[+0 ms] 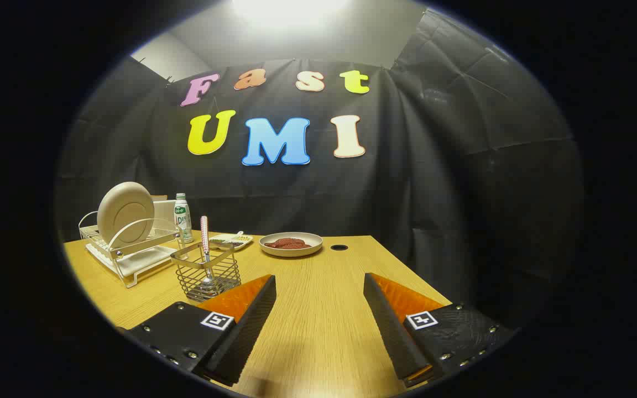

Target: Take the plate from the dish rack, then take the spoon from the basket and place it into the plate.

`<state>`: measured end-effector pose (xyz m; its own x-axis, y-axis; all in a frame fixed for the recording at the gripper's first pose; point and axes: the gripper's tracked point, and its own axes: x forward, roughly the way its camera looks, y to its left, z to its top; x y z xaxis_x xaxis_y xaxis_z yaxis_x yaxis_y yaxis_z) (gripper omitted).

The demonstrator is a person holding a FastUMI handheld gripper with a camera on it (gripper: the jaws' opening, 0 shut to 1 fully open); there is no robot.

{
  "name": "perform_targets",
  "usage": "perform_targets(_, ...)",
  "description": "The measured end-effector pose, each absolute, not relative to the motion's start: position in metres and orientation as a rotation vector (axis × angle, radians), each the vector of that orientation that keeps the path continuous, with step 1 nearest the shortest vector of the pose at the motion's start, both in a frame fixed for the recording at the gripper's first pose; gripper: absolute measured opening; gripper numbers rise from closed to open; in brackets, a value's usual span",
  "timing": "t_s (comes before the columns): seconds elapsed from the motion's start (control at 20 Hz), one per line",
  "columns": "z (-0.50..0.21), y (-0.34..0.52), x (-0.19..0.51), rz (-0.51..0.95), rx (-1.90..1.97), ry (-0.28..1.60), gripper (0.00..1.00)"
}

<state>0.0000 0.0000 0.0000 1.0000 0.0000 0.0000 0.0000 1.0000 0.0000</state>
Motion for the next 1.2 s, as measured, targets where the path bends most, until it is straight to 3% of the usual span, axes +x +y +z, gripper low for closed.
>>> perform_targets(0.4, 0.0, -0.002, 0.008, -0.012, 0.004, 0.003, 0.98)
perform_targets(0.7, -0.004, 0.006, 0.068, 0.012, -0.013, 0.047, 0.98)
perform_targets(1.2, 0.077, 0.047, 0.092, 0.032, -0.084, -0.018, 0.98)
